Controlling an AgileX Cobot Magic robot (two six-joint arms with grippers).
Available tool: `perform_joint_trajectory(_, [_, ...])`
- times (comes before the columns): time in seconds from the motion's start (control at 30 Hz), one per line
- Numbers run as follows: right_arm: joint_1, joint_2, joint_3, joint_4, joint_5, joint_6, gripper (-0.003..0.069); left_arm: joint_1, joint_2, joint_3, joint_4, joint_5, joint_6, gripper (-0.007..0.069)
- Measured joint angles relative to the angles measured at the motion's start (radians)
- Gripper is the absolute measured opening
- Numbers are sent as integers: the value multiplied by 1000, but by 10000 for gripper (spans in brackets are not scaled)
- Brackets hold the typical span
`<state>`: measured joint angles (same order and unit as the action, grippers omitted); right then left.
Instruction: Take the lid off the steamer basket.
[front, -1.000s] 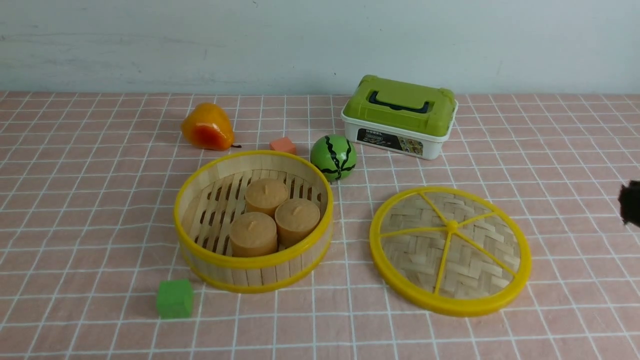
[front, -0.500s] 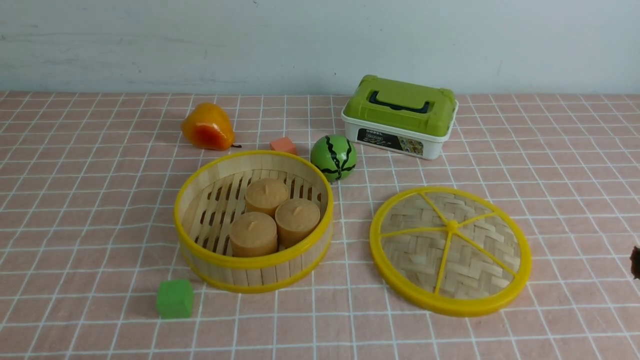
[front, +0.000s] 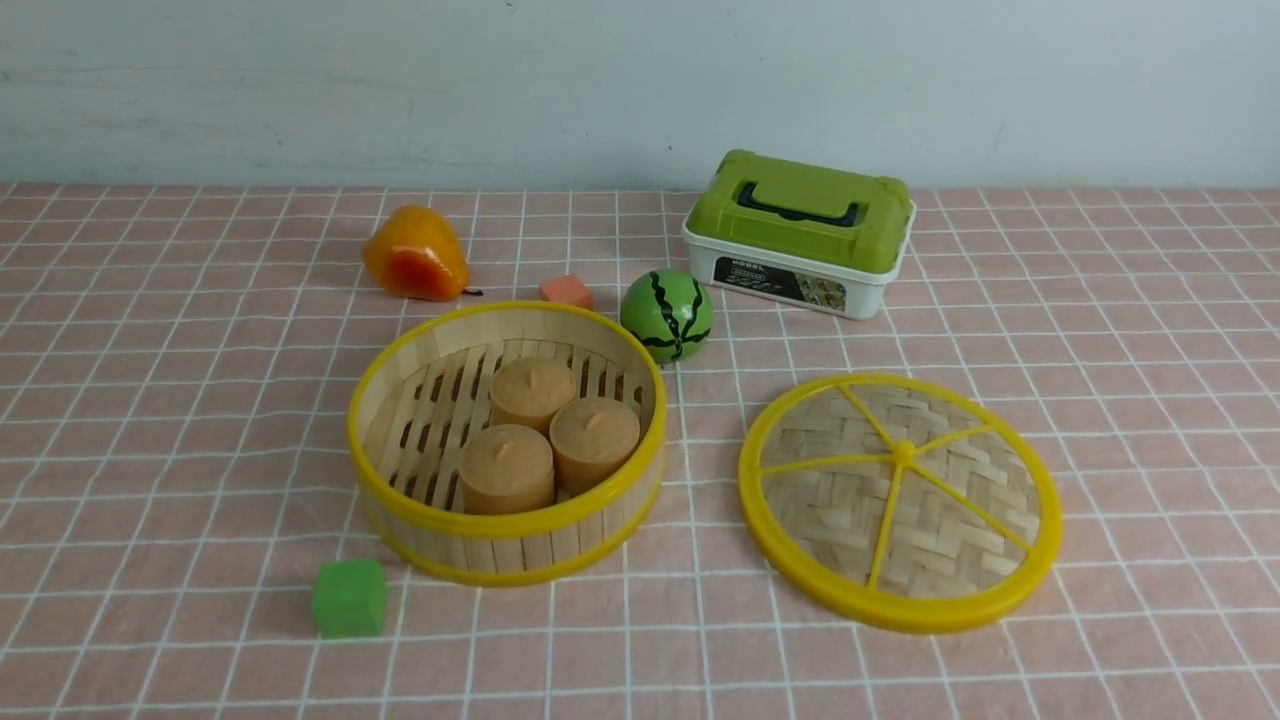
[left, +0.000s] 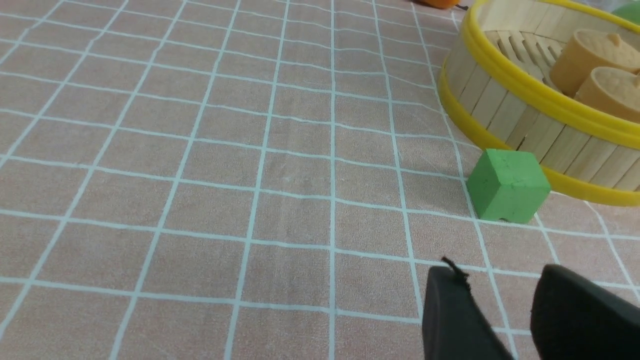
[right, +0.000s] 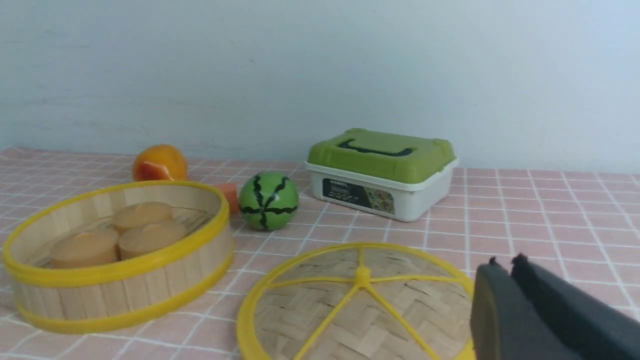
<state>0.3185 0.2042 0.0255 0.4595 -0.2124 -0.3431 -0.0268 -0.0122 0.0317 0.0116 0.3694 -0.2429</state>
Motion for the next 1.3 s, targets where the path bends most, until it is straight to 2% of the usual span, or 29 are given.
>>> perform_joint_trajectory(0.07, [-64,-35,1,15,43,-62,11,0,0,0,0,0,0,239])
perform_joint_trajectory(0.13, [-123,-65,1,-13,80,-66,13,0,0,0,0,0,0,239])
perform_joint_trajectory(0.17, [-188,-87,1,-69,115,-43,13,0,0,0,0,0,0,239])
perform_joint_trajectory(0.3, [-346,-157,1,-306,266,204,17,0,0,0,0,0,0,239])
perform_joint_trajectory(0.4, [-391,-198,1,-448,363,368,21,0,0,0,0,0,0,239])
perform_joint_trajectory(0.47, [-395,-212,1,-518,422,445,23,0,0,0,0,0,0,239])
perform_joint_trajectory(0.57, [-381,-214,1,-550,473,485,27,0,0,0,0,0,0,239])
perform_joint_trajectory(0.9, [-298,-214,0,-548,562,492,39,0,0,0,0,0,0,239])
perform_joint_trajectory(1.3, [-291,-214,-3,-540,581,492,52,0,0,0,0,0,0,239])
